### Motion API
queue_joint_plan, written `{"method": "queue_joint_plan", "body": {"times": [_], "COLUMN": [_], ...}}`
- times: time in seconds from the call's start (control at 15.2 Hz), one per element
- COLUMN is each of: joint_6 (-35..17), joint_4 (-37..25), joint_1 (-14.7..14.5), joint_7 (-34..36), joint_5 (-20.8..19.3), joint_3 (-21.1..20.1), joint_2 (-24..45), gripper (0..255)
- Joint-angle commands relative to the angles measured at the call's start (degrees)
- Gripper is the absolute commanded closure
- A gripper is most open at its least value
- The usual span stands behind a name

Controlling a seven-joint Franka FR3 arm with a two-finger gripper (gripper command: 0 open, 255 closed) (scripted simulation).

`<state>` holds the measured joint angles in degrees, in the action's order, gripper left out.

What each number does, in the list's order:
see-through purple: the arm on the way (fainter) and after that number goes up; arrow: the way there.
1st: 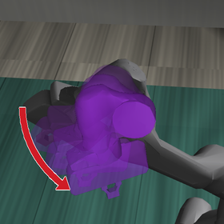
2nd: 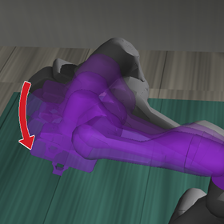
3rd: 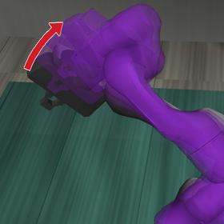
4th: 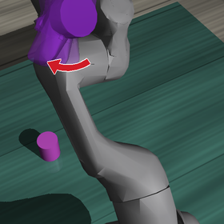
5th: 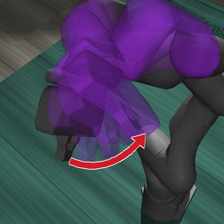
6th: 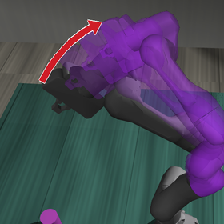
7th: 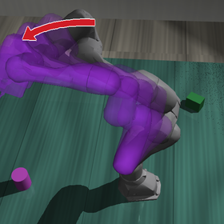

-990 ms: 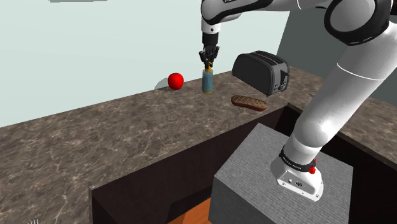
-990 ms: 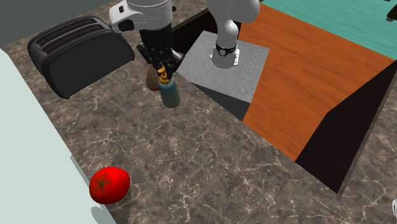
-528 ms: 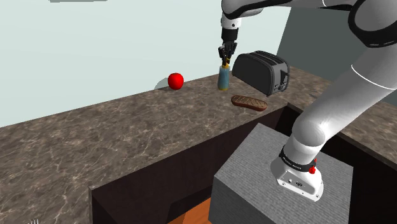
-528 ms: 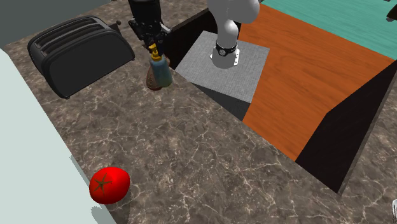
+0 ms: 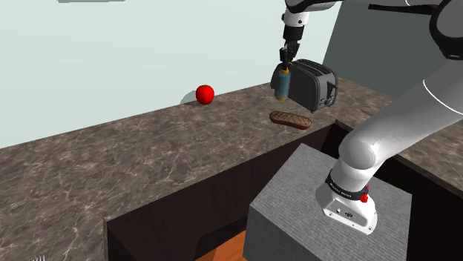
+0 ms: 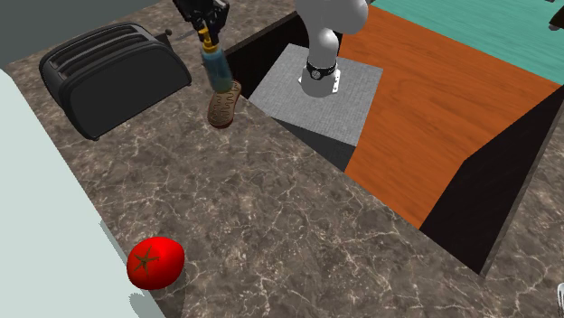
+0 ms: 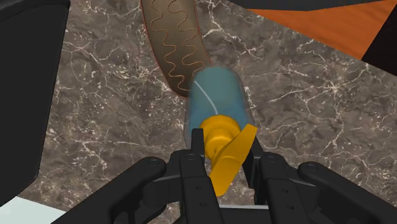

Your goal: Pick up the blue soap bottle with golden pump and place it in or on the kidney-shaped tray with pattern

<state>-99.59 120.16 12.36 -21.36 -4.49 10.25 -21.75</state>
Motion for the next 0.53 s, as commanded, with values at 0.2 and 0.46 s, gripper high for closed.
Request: {"method": "queue_joint_plan", "body": {"times": [0.2,0.46], "joint_6": [2.44,1.62], "joint_4": [0.46,1.92], "joint_1": [2.57,3.31], "joint_7": [-6.22,-7.91], "joint_5": [-2.18,-2.91], "joint_3": [4.21,5.55], "joint_2": [-3.32,-4.11], "gripper": [255,255]}}
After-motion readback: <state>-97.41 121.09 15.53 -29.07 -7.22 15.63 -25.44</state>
